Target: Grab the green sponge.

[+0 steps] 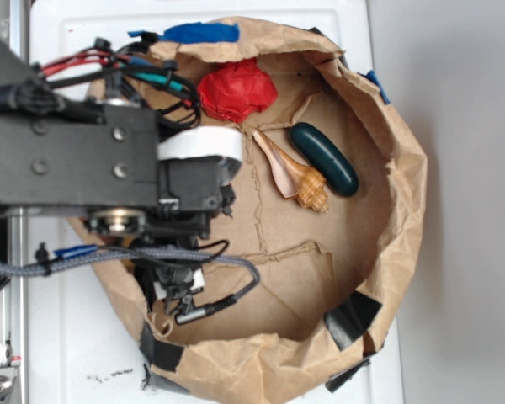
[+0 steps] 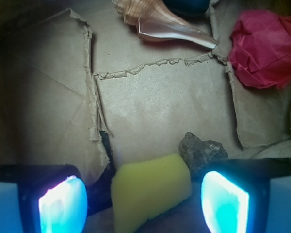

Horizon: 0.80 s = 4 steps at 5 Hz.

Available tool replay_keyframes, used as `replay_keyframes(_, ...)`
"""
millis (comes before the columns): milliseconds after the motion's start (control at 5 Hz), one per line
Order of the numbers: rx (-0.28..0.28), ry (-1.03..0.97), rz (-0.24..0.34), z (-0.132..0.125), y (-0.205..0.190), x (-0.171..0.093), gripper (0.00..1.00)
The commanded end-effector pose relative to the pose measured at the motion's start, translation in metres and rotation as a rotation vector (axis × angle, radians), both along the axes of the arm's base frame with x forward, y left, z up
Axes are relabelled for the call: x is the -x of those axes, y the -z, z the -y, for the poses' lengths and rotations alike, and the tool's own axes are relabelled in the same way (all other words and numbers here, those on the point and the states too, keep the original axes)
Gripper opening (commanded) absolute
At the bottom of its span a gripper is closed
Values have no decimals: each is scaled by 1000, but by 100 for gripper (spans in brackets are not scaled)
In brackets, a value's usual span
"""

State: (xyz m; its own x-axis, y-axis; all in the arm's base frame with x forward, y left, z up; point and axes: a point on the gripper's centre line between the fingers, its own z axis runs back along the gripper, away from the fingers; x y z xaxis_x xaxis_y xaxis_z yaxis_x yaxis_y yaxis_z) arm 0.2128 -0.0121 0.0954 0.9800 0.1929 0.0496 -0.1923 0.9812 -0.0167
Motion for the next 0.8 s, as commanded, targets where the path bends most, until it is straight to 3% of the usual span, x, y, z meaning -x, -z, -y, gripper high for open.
replay_keyframes(0,-5,26,21,4,-2,5,100)
replay_keyframes(200,-2,25,13,7,1,10,100)
replay_keyframes(600,3,-13,66,21,14,26,100)
